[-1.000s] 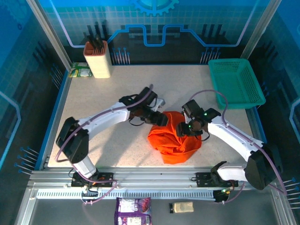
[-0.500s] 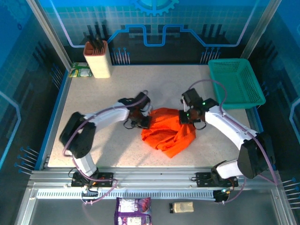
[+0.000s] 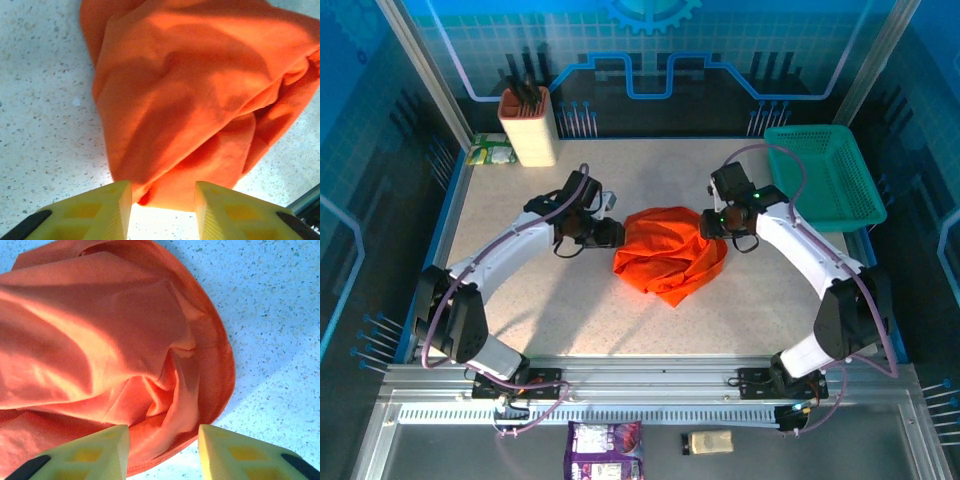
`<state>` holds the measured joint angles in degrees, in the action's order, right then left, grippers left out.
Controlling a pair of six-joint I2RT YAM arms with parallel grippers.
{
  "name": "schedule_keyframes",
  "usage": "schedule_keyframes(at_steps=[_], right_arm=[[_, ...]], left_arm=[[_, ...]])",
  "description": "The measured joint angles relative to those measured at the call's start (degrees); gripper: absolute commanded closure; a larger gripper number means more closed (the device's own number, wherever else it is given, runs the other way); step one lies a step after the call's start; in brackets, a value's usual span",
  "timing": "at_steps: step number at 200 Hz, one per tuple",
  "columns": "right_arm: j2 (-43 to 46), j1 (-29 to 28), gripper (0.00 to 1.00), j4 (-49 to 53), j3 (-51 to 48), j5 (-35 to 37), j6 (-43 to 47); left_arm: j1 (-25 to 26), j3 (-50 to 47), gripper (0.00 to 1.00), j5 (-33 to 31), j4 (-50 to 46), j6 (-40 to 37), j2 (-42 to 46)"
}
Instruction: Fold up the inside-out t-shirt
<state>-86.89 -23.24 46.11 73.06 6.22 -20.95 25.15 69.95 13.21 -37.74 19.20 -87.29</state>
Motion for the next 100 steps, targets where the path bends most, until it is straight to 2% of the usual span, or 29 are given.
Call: schedule_keyframes(at_steps=[27, 51, 74, 100], right_arm=[[2.8, -5.2, 0.55, -0.2, -1.3, 0.0, -2.7], [3.6, -11.3, 0.5, -2.3, -4.0, -2.0, -6.7], [2.4, -16.3, 0.47, -5.9, -7.1, -4.0, -12.5], [1.7, -18.0, 0.43, -11.9, -11.3, -5.6, -19.5]], left_arm=[[6.1, 5.5, 0.57, -1.0, -0.6, -0.2, -1.5], [10.4, 8.6, 0.48, -2.4, -0.8, -1.2, -5.8], [10.4, 8.8, 0.43, -5.0, -1.6, -3.6, -11.0], [9.4, 10.6, 0.41, -7.6, -3.3, -6.2, -17.3]])
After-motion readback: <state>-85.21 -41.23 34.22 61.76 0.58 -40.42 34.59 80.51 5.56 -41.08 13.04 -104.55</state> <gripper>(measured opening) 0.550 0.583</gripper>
